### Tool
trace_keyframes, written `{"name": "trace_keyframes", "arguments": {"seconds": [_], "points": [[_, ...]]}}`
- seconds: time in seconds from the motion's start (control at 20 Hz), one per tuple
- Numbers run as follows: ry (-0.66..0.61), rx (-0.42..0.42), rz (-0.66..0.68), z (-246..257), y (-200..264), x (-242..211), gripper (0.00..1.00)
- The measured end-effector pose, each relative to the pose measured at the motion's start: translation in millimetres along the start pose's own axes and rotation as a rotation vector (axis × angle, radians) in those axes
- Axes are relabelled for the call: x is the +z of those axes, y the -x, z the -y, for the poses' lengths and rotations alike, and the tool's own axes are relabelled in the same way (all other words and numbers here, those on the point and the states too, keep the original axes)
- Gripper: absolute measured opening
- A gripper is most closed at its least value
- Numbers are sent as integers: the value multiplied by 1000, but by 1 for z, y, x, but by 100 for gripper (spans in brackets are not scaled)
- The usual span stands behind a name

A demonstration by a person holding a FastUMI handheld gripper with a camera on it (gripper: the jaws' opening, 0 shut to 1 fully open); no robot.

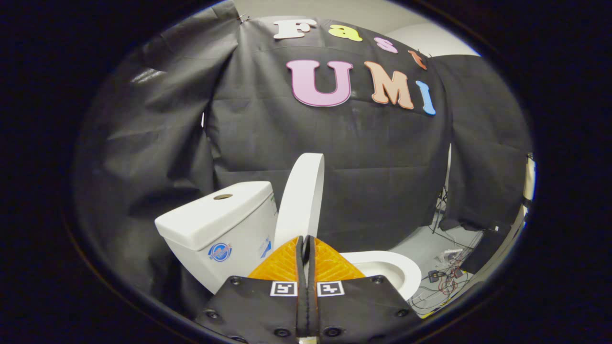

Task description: Open the toilet lid.

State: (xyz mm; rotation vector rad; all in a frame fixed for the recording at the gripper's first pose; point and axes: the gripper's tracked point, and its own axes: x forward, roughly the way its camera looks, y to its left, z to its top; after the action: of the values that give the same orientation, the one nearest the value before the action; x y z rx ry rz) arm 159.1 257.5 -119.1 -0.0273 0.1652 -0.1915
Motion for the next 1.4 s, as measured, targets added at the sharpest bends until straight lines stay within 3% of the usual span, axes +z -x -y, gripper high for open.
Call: {"name": "trace_keyframes", "arguments": {"seconds": [0.75,1.4], "points": [[88,92,25,-47,-6,5,1],[139,108,31,-76,-10,3,5]]}}
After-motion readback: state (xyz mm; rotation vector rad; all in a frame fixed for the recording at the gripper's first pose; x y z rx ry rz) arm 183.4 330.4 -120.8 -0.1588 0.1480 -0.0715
